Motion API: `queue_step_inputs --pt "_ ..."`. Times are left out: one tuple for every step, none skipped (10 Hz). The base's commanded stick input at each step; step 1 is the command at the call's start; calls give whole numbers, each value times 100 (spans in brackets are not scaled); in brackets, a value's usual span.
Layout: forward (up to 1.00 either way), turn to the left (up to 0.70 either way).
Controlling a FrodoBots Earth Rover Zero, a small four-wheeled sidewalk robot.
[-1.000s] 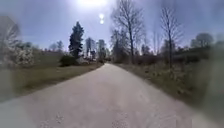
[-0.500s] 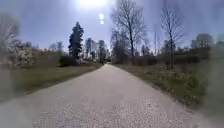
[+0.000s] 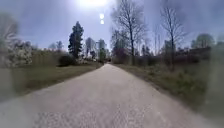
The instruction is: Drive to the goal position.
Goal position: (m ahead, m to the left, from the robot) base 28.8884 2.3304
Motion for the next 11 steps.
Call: queue_step_inputs --pt "70 14" --pt "70 6" --pt "70 0" --pt "70 0" --pt "70 0" --pt "70 0" --pt "70 0" --pt "70 8" --pt "70 14" --pt "70 7" --pt "70 0"
